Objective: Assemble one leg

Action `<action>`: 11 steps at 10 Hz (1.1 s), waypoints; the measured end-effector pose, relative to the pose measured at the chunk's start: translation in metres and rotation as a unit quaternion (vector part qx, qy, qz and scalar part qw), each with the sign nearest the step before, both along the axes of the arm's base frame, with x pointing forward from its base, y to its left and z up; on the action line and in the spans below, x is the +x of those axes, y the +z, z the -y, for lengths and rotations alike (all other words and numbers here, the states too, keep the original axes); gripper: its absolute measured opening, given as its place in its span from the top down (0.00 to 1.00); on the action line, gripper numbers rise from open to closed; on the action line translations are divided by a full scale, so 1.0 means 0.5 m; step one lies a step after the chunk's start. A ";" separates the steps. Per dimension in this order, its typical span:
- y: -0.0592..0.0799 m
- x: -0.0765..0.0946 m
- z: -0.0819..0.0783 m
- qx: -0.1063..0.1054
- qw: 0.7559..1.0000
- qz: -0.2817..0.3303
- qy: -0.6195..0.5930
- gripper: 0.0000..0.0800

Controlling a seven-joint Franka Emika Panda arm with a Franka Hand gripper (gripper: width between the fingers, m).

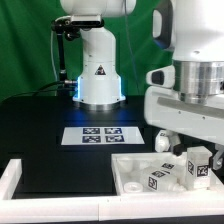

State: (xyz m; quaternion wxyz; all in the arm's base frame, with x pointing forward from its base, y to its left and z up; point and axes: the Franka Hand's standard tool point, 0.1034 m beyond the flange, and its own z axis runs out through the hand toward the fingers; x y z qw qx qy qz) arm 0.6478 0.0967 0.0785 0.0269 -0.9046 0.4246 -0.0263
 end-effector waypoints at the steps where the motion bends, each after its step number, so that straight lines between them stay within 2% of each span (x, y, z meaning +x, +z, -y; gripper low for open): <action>1: -0.003 0.002 0.004 -0.003 0.997 0.002 0.078 0.24; 2: -0.008 -0.001 -0.005 -0.004 0.991 0.001 0.134 0.20; 5: -0.008 -0.001 -0.001 -0.013 0.973 0.004 0.229 0.19; 6: -0.007 -0.001 -0.003 -0.020 0.961 0.004 0.275 0.19; 7: -0.006 -0.001 -0.017 -0.032 0.934 0.004 0.355 0.19; 8: -0.008 -0.003 -0.025 -0.033 0.919 0.005 0.392 0.19; 10: -0.007 -0.001 -0.017 -0.033 0.926 0.005 0.377 0.19; 11: -0.008 -0.001 -0.017 -0.033 0.926 0.005 0.377 0.35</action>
Offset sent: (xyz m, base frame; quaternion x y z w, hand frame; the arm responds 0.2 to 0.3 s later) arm 0.0000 0.0000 0.0000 0.0000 0.0000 -0.1938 0.9810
